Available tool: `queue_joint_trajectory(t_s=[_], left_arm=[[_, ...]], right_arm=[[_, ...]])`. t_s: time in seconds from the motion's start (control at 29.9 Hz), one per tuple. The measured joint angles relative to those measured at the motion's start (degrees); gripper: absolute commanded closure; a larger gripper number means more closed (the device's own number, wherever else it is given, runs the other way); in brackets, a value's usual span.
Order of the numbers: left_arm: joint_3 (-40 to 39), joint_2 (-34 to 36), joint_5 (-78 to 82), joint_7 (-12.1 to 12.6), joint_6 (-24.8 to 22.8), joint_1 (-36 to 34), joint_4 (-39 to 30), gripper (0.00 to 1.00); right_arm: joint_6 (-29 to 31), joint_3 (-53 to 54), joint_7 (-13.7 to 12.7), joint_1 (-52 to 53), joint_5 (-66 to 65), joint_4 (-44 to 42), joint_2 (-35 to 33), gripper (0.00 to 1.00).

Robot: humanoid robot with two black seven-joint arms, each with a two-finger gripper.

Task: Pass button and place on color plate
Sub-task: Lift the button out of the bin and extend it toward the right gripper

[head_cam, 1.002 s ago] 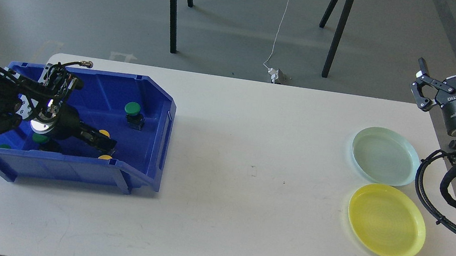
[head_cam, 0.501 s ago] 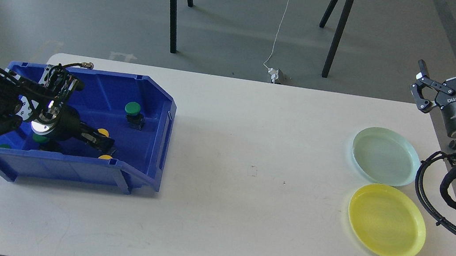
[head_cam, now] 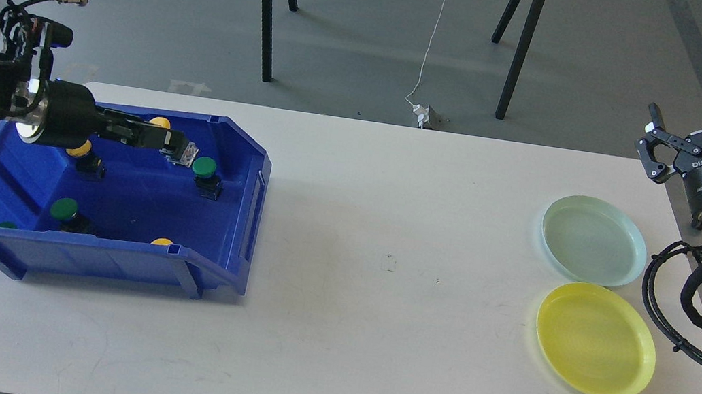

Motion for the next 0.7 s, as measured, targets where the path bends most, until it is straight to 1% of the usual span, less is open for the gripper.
queue_joint_trajectory(t_s=[0.07, 0.17, 0.23, 0.33, 0.43, 0.5, 0.57, 0.63, 0.7], left_arm=[[-3.1, 3.0, -6.8, 0.0, -1.2, 0.1, -4.2, 0.94], [-7.0, 3.9, -18.2, 0.0, -1.8, 0.3, -9.6, 0.94], [-8.2, 2.1, -25.2, 0.0, -1.9, 0.5, -12.6, 0.94], [-8.6, -4.1, -34.0, 0.0, -1.8, 0.7, -15.8, 0.94], [-8.7, -13.5, -39.1, 0.0, 0.4, 1.5, -15.4, 0.94], [-8.7, -19.9, -40.2, 0.0, 1.8, 2.7, -12.6, 0.94], [-8.7, -24.9, -40.7, 0.0, 2.2, 3.9, -9.3, 0.94], [-9.2, -27.6, -41.0, 0.0, 2.3, 4.9, -7.1, 0.94], [-10.2, -28.6, -41.2, 0.0, 2.2, 5.4, -6.2, 0.94]], right_arm=[[0.0, -0.1, -0.2, -1.0, 0.0, 0.1, -0.1, 0.01], [0.0, -1.1, -0.5, -2.6, -0.5, 3.0, -1.4, 0.01], [0.0, -2.3, -0.5, -3.3, -0.9, 6.4, -3.6, 0.01], [0.0, -4.5, -0.4, -3.7, -1.5, 13.0, -8.0, 0.01], [0.0, -5.3, -0.2, -4.0, -1.7, 19.1, -11.6, 0.01], [0.0, -5.7, -0.2, -4.2, -2.1, 23.3, -12.9, 0.01], [0.0, -6.5, -0.2, -4.6, -3.6, 27.2, -13.2, 0.01], [0.0, -7.6, -0.2, -4.7, -6.2, 30.7, -13.2, 0.01], [0.0, -9.7, -0.2, -4.4, -9.9, 33.7, -12.8, 0.01]])
